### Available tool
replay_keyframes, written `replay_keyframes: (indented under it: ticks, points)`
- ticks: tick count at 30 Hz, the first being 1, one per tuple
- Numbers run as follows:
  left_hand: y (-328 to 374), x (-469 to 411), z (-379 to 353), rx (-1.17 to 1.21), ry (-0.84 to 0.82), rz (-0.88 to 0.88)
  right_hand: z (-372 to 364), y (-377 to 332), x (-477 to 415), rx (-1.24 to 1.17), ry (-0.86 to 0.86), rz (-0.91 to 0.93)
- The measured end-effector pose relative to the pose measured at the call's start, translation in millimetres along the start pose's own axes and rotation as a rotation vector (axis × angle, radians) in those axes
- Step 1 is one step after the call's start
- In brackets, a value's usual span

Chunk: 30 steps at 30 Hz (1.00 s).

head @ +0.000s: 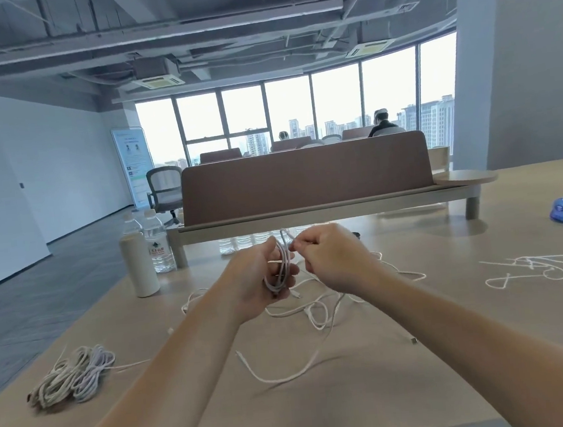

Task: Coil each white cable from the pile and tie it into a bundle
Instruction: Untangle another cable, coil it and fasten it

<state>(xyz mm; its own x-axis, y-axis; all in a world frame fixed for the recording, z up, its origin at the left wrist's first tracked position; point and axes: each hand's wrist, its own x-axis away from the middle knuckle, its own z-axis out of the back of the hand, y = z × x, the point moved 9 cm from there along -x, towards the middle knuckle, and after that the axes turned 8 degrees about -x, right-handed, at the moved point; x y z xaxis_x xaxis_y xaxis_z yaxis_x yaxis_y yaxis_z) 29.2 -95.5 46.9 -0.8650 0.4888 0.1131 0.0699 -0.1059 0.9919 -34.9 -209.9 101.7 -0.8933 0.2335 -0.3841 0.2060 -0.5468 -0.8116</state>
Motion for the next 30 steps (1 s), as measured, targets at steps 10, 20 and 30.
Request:
replay_keyframes:
  ticks: [10,20,30]
  points:
    - [-7.3,2.8,2.2,0.071,-0.003,0.056,-13.1,-2.7,5.0,0.059,-0.057,0.053]
    - [-6.9,7.0,-7.2,0.136,-0.049,0.064,-27.8,-13.6,13.6,0.149,-0.131,0.127]
    - [-2.3,5.2,0.1,0.062,0.037,-0.039,-36.9,-22.8,22.4,0.257,-0.185,0.185]
